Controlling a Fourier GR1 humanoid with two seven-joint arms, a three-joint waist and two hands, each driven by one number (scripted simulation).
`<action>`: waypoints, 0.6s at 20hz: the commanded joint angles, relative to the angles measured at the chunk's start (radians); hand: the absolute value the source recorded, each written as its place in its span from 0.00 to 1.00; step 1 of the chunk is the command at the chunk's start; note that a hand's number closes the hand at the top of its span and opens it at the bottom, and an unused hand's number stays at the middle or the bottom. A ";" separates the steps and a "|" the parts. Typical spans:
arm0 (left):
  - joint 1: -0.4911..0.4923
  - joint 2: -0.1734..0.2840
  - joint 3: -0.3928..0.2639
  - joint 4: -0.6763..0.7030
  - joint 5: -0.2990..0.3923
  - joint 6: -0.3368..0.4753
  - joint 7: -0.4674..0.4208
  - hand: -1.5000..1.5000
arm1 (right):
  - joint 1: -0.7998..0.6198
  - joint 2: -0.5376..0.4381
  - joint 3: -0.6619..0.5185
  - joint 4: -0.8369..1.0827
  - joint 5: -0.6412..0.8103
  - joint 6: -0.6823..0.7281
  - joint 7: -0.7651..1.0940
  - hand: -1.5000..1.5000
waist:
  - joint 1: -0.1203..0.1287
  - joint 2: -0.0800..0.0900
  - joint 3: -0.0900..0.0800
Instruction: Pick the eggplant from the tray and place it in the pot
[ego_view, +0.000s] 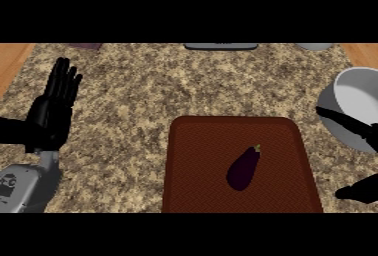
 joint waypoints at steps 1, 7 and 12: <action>-0.020 0.002 0.024 0.026 -0.014 -0.015 0.011 0.50 | -0.025 0.012 0.052 -0.106 0.043 0.061 0.163 0.00 | -0.004 0.000 0.000; 0.002 -0.031 0.039 0.011 -0.029 -0.029 -0.022 0.50 | -0.153 0.167 0.159 -0.104 0.105 0.111 0.416 0.00 | 0.005 0.001 0.001; -0.031 -0.047 0.059 0.052 -0.044 -0.060 0.003 0.50 | -0.136 0.218 0.143 -0.019 0.153 0.169 0.420 0.00 | -0.002 0.002 0.001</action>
